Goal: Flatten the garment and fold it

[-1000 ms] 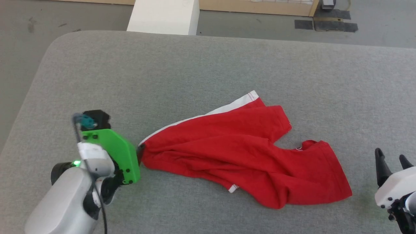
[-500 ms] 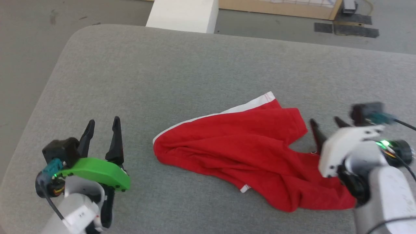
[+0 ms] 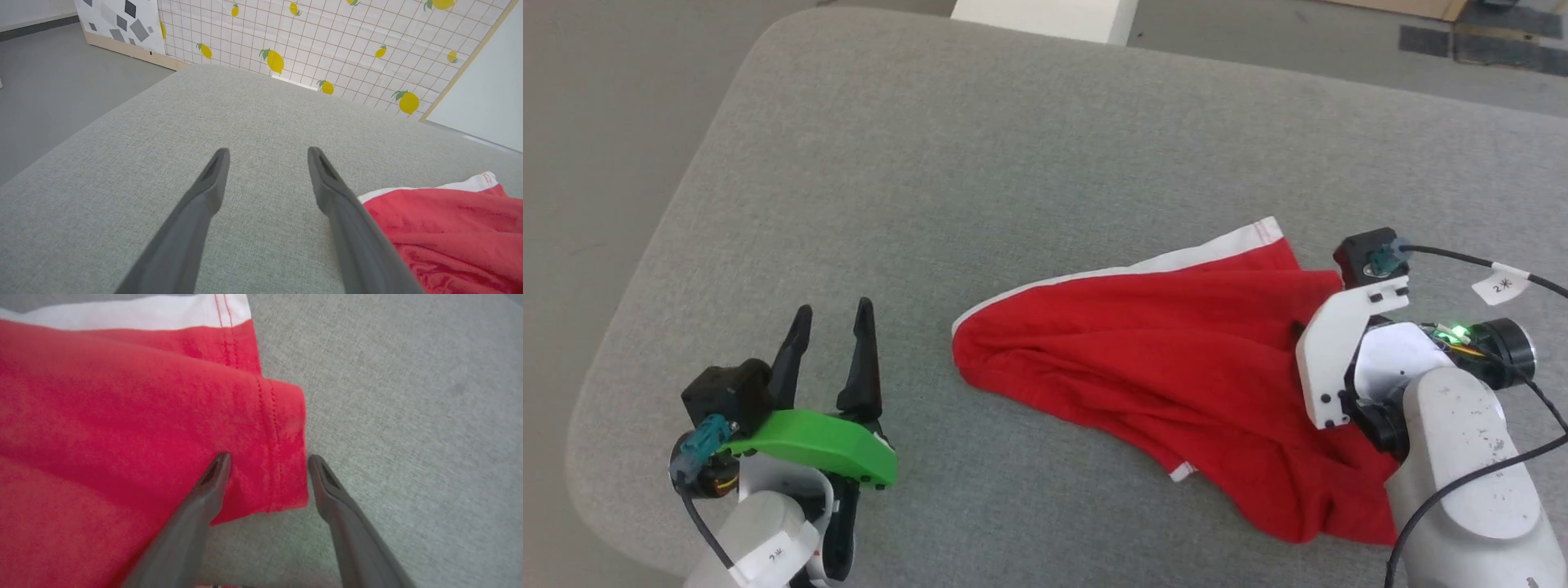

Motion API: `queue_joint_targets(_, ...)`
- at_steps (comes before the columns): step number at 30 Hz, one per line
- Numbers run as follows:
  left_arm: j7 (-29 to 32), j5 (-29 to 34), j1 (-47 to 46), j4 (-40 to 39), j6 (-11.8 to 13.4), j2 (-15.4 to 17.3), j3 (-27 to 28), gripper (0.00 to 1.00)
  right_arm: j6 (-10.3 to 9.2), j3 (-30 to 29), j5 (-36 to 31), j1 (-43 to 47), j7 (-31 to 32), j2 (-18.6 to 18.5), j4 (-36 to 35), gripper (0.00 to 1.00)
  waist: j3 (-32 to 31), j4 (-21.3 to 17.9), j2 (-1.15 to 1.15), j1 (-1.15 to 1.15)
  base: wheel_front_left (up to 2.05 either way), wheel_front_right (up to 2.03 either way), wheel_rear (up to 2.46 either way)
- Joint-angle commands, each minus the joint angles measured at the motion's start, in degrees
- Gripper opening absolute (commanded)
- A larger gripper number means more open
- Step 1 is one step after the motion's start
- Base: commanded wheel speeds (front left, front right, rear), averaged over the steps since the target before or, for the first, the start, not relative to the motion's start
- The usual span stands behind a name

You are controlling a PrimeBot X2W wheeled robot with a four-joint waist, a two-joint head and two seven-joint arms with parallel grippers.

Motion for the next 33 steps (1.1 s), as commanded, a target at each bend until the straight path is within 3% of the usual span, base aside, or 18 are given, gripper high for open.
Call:
queue_joint_targets(1,-0.5,0.9,-0.8,0.4,-0.4,-0.4,0.2,1.0,-0.09,0.4,0.3,-0.3,1.4,-0.3,1.2,1.0,0.7,0.8,0.0,0.0,0.0,0.0,0.0)
queue_joint_targets(2,-0.5,1.0,-0.8,0.5,-0.5,-0.5,0.3,1.0,-0.09,0.5,0.6,-0.2,2.1,-0.4,1.4,1.0,0.7,0.8,0.0,0.0,0.0,0.0,0.0)
queue_joint_targets(3,-0.5,1.1,-0.7,0.7,-0.6,-0.6,0.4,1.0,-0.09,0.5,1.2,-0.2,2.5,-0.5,1.4,0.23,0.6,0.7,0.0,0.0,0.0,0.0,0.0)
queue_joint_targets(4,-0.6,1.1,-0.7,0.8,-0.7,-0.8,0.5,1.0,-0.09,0.6,1.7,-0.2,2.7,-0.7,1.3,0.0,0.6,0.6,0.0,0.0,0.0,0.0,0.0)
queue_joint_targets(14,-0.5,0.6,-0.5,2.7,-1.9,-1.3,0.3,1.0,-0.09,-8.1,6.2,6.5,0.0,-2.6,-9.6,0.0,-2.0,-1.5,0.0,0.0,0.0,0.0,0.0)
queue_joint_targets(21,0.9,-0.4,0.0,3.5,-2.1,-1.2,-0.1,1.0,-0.09,-14.2,7.4,19.1,2.0,-0.4,-19.7,0.0,-3.7,-3.5,0.0,0.0,0.0,0.0,0.0)
queue_joint_targets(27,2.4,-1.2,0.7,3.7,-1.8,-0.9,-0.1,1.0,-0.09,-15.0,10.6,24.0,3.2,0.8,-21.6,0.0,-4.9,-5.2,0.0,0.0,0.0,0.0,0.0)
queue_joint_targets(28,2.8,-1.5,0.9,3.7,-1.8,-0.9,-0.2,1.0,-0.09,-15.2,11.3,24.0,2.2,0.8,-21.6,0.91,-5.1,-5.5,0.0,0.0,0.0,0.0,0.0)
queue_joint_targets(29,3.1,-1.7,1.0,3.7,-1.8,-0.8,-0.2,1.0,-0.09,-15.7,12.8,23.9,1.1,0.9,-21.4,1.0,-5.3,-5.7,0.0,0.0,0.0,0.0,0.0)
queue_joint_targets(33,5.3,-2.9,0.0,2.9,-1.9,-1.1,-0.4,1.0,-0.09,-18.2,16.2,23.5,-3.1,0.9,-21.7,1.0,-5.9,-6.7,0.0,0.0,0.0,0.0,0.0)
